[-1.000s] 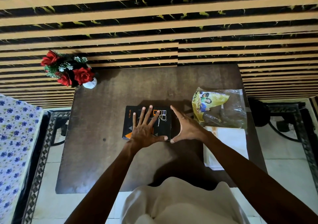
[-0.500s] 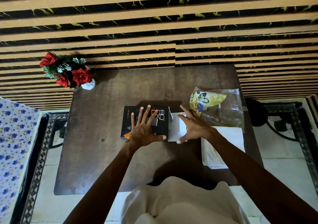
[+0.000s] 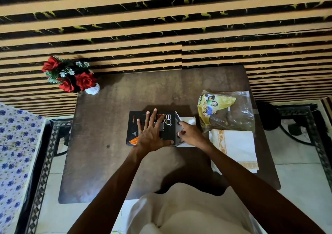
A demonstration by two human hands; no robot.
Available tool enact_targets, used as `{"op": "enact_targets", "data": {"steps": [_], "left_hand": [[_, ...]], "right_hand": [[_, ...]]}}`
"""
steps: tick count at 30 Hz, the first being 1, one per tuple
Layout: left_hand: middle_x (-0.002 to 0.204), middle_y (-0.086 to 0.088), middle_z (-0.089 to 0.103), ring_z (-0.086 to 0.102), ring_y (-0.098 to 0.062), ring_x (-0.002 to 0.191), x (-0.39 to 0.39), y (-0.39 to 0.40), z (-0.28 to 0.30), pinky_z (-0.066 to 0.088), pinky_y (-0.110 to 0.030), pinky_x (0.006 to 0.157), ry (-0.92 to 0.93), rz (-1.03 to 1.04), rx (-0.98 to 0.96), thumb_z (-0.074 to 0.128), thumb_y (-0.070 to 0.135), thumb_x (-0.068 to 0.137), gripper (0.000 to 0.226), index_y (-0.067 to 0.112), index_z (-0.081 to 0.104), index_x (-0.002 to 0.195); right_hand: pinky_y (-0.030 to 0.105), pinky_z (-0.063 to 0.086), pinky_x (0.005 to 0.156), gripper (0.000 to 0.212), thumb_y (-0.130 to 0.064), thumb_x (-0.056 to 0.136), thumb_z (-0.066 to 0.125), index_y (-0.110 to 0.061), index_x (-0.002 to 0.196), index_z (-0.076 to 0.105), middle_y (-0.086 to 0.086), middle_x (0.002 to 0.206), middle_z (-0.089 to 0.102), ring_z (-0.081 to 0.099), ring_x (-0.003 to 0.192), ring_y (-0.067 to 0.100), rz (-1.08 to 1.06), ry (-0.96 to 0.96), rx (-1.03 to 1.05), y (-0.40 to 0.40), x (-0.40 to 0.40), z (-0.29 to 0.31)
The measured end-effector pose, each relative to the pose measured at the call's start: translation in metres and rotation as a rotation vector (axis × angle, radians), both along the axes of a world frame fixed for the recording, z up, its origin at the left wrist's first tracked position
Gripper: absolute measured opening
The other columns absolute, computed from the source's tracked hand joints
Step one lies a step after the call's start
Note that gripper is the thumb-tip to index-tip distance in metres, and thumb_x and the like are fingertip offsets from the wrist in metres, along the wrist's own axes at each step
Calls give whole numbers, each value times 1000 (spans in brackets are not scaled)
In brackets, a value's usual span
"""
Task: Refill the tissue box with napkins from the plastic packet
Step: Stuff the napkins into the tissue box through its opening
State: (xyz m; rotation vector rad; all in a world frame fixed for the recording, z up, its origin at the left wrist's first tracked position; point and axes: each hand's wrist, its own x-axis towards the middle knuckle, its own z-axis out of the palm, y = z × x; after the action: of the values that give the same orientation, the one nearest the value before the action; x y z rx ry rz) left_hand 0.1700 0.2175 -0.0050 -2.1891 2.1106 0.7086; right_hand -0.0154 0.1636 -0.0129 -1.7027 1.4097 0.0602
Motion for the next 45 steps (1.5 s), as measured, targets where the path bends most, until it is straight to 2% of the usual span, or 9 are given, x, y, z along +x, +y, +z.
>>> {"op": "enact_targets", "data": {"steps": [8, 14, 19, 23, 25, 28, 34, 42, 45], "left_hand": [[160, -5, 17, 5, -33, 149, -41, -22, 4, 0, -65, 117, -73, -159, -96, 66, 49, 77, 58, 39, 51, 132], [163, -8, 3, 0, -35, 149, -52, -26, -3, 0, -68, 114, -194, -203, 10, 74, 67, 59, 105, 34, 29, 147], [163, -7, 5, 2, -35, 149, -51, -26, -4, 7, -68, 115, -238, -187, 25, 75, 70, 56, 116, 30, 22, 151], [162, -7, 10, 7, -35, 149, -60, -27, 1, 13, -67, 115, -274, -190, 58, 75, 72, 54, 122, 28, 18, 152], [161, -9, 13, 13, -35, 147, -64, -28, 6, 21, -67, 112, -312, -209, 64, 76, 73, 50, 125, 25, 20, 151], [159, -10, 17, 18, -37, 144, -73, -24, 10, 27, -65, 106, -372, -235, 73, 79, 72, 46, 129, 21, 23, 150], [161, -11, 10, 12, -39, 146, -87, -5, 12, 22, -68, 109, -416, -222, 116, 78, 73, 46, 134, 20, 16, 152], [162, -9, -13, -8, -38, 149, -93, 3, 13, 12, -70, 111, -424, -204, 205, 79, 70, 48, 144, 19, -3, 154], [163, -8, -11, -5, -36, 150, -88, 4, 15, 15, -71, 112, -400, -190, 188, 79, 72, 45, 148, 17, -3, 154]], "right_hand": [[40, 52, 96, 56, -17, 87, 65, -18, 140, 45, 11, 127, 65, 63, 111, 30, -126, -60, 52, 6, -31, -2], [37, 51, 94, 40, -28, 85, 62, -18, 124, 59, 6, 111, 71, 65, 105, 26, -371, 16, -152, 16, -86, 19], [44, 46, 100, 44, -24, 84, 67, -14, 125, 55, 12, 130, 59, 54, 121, 33, -645, 187, -358, 27, -136, 19], [55, 23, 114, 85, -47, 80, 68, -15, 147, 27, 19, 157, 24, 23, 143, 41, -758, 380, -63, 28, -188, 6], [57, 29, 113, 101, -69, 62, 71, -21, 143, 36, 16, 152, 36, 36, 138, 39, -773, 303, 96, 32, -213, -7], [51, 50, 97, 73, -60, 55, 79, -19, 115, 66, 10, 117, 70, 66, 106, 30, -763, 64, 243, 36, -249, -31], [36, 54, 83, 34, -27, 69, 85, -11, 96, 72, 9, 104, 72, 68, 92, 25, -727, -168, 448, 34, -261, -14], [43, 50, 95, 44, -31, 71, 73, -10, 110, 66, 13, 116, 69, 64, 109, 28, -543, -387, 690, 38, -256, -5], [34, 51, 79, 36, -29, 82, 65, -16, 116, 58, 10, 114, 67, 64, 99, 21, -414, -286, 538, 40, -244, 2]]}}
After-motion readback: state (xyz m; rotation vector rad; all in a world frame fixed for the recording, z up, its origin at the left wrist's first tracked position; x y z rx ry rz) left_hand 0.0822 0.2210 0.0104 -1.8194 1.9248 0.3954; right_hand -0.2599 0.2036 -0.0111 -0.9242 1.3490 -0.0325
